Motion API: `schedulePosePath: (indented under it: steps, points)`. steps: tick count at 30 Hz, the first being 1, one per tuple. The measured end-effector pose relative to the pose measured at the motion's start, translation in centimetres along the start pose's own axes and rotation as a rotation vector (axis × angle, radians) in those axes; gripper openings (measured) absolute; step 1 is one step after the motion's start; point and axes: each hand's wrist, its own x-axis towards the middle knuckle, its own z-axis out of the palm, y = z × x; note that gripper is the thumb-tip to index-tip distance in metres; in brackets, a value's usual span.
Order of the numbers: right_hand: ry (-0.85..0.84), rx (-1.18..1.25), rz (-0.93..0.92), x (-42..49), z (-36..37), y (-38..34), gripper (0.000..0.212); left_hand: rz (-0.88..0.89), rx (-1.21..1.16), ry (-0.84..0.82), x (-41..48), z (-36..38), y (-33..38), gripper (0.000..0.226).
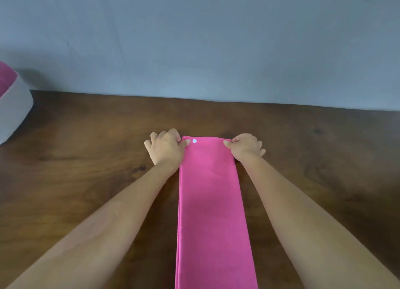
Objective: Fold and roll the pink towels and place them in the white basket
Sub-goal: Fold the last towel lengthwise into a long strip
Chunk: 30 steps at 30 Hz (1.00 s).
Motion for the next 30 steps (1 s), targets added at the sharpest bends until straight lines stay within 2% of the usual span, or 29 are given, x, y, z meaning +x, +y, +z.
schedulePosePath:
  steps: [5, 15, 25, 30]
  points:
    - [-0.024, -0.048, -0.032, 4.4, -0.2, -2.7, 0.026, -0.08, -0.019, 0.017, 4.3, 0.9, 1.2, 0.036]
    - [0.013, -0.053, -0.113, 11.7, -0.1, -6.8, 0.025, -0.186, 0.097, 0.073, 11.4, 2.8, 3.4, 0.049]
    - [0.09, -0.104, -0.154, 15.4, 0.6, -8.7, 0.051, -0.225, 0.201, 0.056, 16.2, 3.8, 4.6, 0.068]
    - [0.046, -0.13, -0.159, 15.4, 0.2, -8.9, 0.054, -0.202, 0.16, -0.045, 16.4, 2.7, 4.5, 0.066]
